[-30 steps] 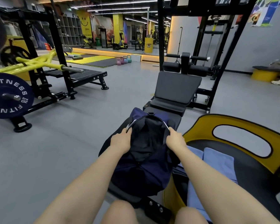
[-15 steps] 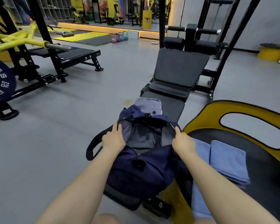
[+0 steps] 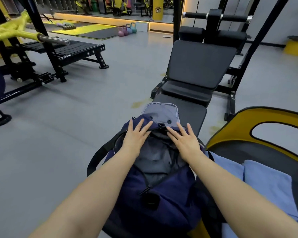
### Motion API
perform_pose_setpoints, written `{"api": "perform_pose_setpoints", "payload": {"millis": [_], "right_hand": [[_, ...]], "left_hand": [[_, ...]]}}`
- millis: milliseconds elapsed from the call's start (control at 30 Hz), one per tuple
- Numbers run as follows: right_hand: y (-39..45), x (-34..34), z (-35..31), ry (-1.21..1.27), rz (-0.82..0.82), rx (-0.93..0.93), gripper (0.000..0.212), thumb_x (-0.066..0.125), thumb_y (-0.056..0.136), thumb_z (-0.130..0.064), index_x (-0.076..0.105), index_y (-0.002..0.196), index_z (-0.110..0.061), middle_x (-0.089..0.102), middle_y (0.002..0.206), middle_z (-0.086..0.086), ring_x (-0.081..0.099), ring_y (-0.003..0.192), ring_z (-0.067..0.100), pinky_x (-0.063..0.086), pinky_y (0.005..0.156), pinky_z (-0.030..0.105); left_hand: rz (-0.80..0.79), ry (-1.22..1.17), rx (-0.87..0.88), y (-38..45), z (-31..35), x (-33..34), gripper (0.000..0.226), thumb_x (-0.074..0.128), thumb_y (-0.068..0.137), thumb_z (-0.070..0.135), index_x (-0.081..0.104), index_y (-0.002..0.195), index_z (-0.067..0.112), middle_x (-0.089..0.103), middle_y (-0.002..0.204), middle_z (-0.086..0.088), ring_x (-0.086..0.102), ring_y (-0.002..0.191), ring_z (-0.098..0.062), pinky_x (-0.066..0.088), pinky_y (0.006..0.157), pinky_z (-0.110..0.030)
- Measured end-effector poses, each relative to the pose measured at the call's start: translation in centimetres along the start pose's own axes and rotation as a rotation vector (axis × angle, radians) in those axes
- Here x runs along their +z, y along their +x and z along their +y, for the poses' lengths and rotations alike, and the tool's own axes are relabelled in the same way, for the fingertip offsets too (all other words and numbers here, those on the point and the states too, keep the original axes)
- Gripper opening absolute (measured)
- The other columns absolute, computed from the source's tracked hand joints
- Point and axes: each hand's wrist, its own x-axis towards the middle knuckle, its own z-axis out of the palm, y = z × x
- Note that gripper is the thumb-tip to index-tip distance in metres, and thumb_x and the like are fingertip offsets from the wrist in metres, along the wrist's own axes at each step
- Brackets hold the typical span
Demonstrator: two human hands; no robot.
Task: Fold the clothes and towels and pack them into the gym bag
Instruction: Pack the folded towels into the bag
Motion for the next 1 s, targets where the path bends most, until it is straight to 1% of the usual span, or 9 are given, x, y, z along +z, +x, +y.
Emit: {"api": "perform_pose_setpoints", "payload": {"millis": [133,233,367,433,533,633,800,900,1000], "right_hand": [[1.5,0.7,1.2,-0.022,-0.001,0.06,0.084,0.048,0.096,-0.03,-0.016,0.15,-0.025,-0.029,0.155,-0.011,-0.019,0.145,0.03,-0.006,0.115,0.056],[2.5,1.7,1.2,0.018,-0.016,0.056,0.081,0.044,0.098,-0.027,-0.019,0.149,-0.027,-0.032,0.153,-0.014,-0.02,0.145,0.031,-0.006,0.115,0.057],[4.2,3.9,0.6,0.083,-0.041,0.052,0.077,0.04,0.099,-0.033,-0.019,0.149,-0.032,-0.041,0.139,-0.019,-0.018,0.145,0.032,-0.004,0.114,0.057],[4.8,4.8,0.1,0.111,-0.07,0.042,0.076,0.039,0.099,-0.033,-0.019,0.149,-0.034,-0.042,0.138,-0.02,-0.017,0.145,0.032,-0.003,0.115,0.057],[5.1,5.4,-0.6,0.128,-0.115,0.013,0.075,0.038,0.099,-0.028,-0.017,0.15,-0.033,-0.032,0.151,-0.02,-0.017,0.145,0.032,-0.003,0.115,0.057],[5.0,4.9,-0.6,0.14,-0.135,-0.014,0.073,0.038,0.099,-0.028,-0.012,0.151,-0.03,-0.025,0.156,-0.014,-0.017,0.146,0.03,-0.005,0.116,0.055],[3.5,3.0,-0.2,0.324,-0.05,-0.019,0.061,0.035,0.099,-0.033,0.009,0.153,-0.03,-0.009,0.161,-0.008,-0.012,0.147,0.025,-0.008,0.117,0.049],[1.9,1.4,-0.4,0.389,0.011,-0.029,0.056,0.031,0.101,-0.039,0.014,0.153,-0.027,-0.001,0.161,-0.005,-0.009,0.148,0.023,-0.01,0.118,0.044],[0.0,-0.6,-1.4,0.564,-0.007,-0.075,0.053,0.028,0.103,-0.042,0.02,0.152,-0.025,0.008,0.161,-0.005,-0.002,0.148,0.019,-0.006,0.119,0.039]], "left_hand": [[-0.023,-0.016,-0.036,1.5,-2.1,0.9,0.087,0.059,0.089,0.03,-0.003,0.151,0.03,-0.032,0.153,-0.004,-0.014,0.145,-0.03,0.01,0.112,-0.059],[-0.081,-0.014,-0.028,2.5,-2.3,2.0,0.086,0.057,0.091,0.027,-0.005,0.151,0.031,-0.032,0.153,-0.003,-0.015,0.145,-0.03,0.01,0.112,-0.058],[-0.127,-0.086,-0.033,3.7,-1.5,4.1,0.081,0.054,0.093,0.027,-0.001,0.151,0.035,-0.031,0.154,-0.002,-0.016,0.145,-0.029,0.007,0.113,-0.058],[-0.164,-0.13,-0.038,4.1,-1.1,5.4,0.077,0.051,0.094,0.026,-0.001,0.15,0.038,-0.03,0.154,-0.001,-0.016,0.145,-0.028,0.006,0.114,-0.057],[-0.203,-0.171,-0.023,4.2,-0.6,6.2,0.074,0.048,0.096,0.023,-0.001,0.15,0.038,-0.028,0.155,-0.002,-0.014,0.146,-0.027,0.006,0.115,-0.055],[-0.193,-0.24,0.001,4.0,-0.8,5.7,0.072,0.045,0.096,0.018,0.002,0.15,0.038,-0.026,0.156,-0.003,-0.01,0.147,-0.026,0.009,0.115,-0.052],[-0.105,-0.506,-0.018,2.4,-1.7,3.8,0.061,0.043,0.094,0.009,0.028,0.147,0.034,-0.003,0.16,-0.004,0.004,0.147,-0.023,0.015,0.116,-0.046],[-0.071,-0.652,-0.123,0.3,-2.1,2.6,0.058,0.047,0.09,0.008,0.038,0.142,0.033,0.011,0.158,-0.002,0.01,0.145,-0.024,0.02,0.112,-0.043],[-0.046,-0.864,-0.305,-3.2,-1.6,2.1,0.059,0.051,0.088,0.011,0.039,0.141,0.032,0.006,0.159,-0.002,0.011,0.143,-0.027,0.028,0.11,-0.045]]}}
